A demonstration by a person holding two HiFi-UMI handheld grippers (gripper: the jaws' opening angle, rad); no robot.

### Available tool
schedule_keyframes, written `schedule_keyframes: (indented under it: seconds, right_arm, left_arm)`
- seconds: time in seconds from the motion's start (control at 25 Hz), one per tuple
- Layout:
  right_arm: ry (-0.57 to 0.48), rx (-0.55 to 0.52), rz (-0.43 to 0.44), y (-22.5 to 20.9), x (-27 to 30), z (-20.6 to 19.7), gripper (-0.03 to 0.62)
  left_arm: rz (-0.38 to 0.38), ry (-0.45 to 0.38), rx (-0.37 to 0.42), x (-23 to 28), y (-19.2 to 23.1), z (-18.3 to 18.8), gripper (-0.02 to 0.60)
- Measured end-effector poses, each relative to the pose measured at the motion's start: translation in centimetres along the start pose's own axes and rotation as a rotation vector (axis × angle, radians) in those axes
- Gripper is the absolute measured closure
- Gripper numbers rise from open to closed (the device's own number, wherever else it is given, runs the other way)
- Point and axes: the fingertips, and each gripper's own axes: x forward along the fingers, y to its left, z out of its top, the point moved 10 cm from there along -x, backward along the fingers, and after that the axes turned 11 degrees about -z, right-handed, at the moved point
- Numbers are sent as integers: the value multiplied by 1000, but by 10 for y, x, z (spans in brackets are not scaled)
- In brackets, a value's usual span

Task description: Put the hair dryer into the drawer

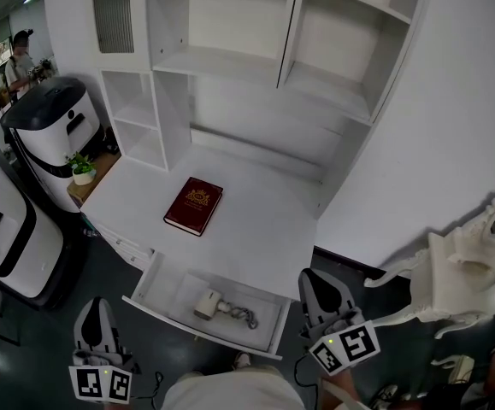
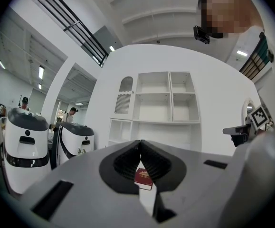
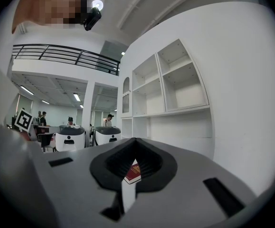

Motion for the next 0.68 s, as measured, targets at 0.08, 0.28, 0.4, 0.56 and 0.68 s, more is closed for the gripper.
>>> schedule_keyframes:
  seconds: [0.08, 0.28, 0.4, 0.56, 0.68]
  right_arm:
    - [-3, 1, 3, 1, 1, 0, 585]
    - [-5, -3, 11, 3, 6, 2, 585]
    - [1, 0, 15, 4, 8, 3, 585]
    - [10, -3, 21, 2, 10, 4, 585]
    - [11, -4, 24, -1, 11, 5, 585]
  left_arm:
    - [-7, -5, 1, 2, -2, 1, 566]
    - [-6, -11, 1, 6, -1, 6, 566]
    - [-4, -6, -5, 6, -1, 5, 566]
    - [-2, -1, -8, 8, -4, 6, 566]
    - [-2, 1, -8, 11, -6, 8, 566]
